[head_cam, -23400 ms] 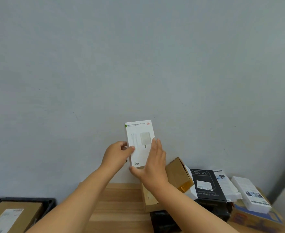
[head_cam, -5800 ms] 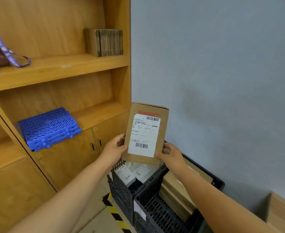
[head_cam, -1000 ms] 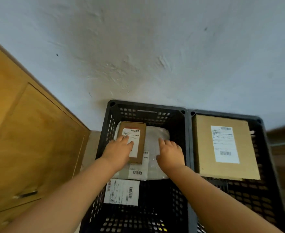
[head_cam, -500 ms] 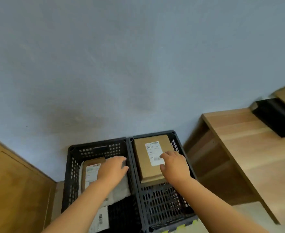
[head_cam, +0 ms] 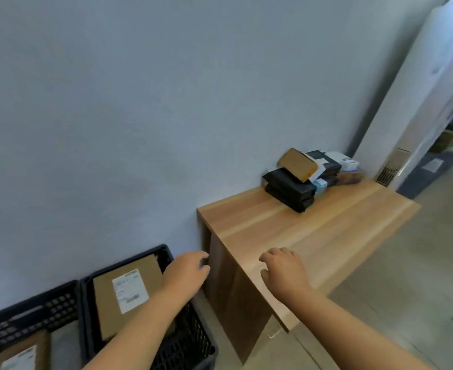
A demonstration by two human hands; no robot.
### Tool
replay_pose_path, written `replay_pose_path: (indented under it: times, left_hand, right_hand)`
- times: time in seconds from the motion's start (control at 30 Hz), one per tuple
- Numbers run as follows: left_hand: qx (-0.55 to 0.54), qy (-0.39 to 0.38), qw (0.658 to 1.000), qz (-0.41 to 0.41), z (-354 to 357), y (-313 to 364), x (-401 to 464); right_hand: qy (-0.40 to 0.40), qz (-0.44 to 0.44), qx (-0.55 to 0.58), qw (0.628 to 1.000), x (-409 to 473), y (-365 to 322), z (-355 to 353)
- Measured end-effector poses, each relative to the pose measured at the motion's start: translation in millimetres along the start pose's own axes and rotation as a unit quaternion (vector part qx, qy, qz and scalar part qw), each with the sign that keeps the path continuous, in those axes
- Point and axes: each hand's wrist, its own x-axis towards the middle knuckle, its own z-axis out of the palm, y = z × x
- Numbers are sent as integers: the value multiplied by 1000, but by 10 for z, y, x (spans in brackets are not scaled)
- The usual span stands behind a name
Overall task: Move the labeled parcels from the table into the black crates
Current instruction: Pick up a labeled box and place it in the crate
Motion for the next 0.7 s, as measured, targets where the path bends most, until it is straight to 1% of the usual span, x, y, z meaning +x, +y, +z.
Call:
replay_pose_path:
  times: [0.13,0.27,0.33,0.43,0.57,0.7]
  left_hand:
    - [1,8,999,37,403,840,98]
    - [-18,-9,999,46,687,1348,270]
    - [-22,-10,998,51,788,1536,396]
    - [-42,9,997,58,909,1759,624]
    - [-70,13,996,61,1115,1968,1012]
    - [-74,15,996,53,1339,2161,1487]
  right_hand:
    - [20,45,-3,999,-203,907,-228]
    - [28,81,2,996,-253,1532,-384]
    - [37,97,14,995,-222,1758,-417]
    - [45,113,30,992,-137,2052,-412]
    - [39,121,35,991,50,2428,-343]
    - [30,123,33,991,418,2837,-292]
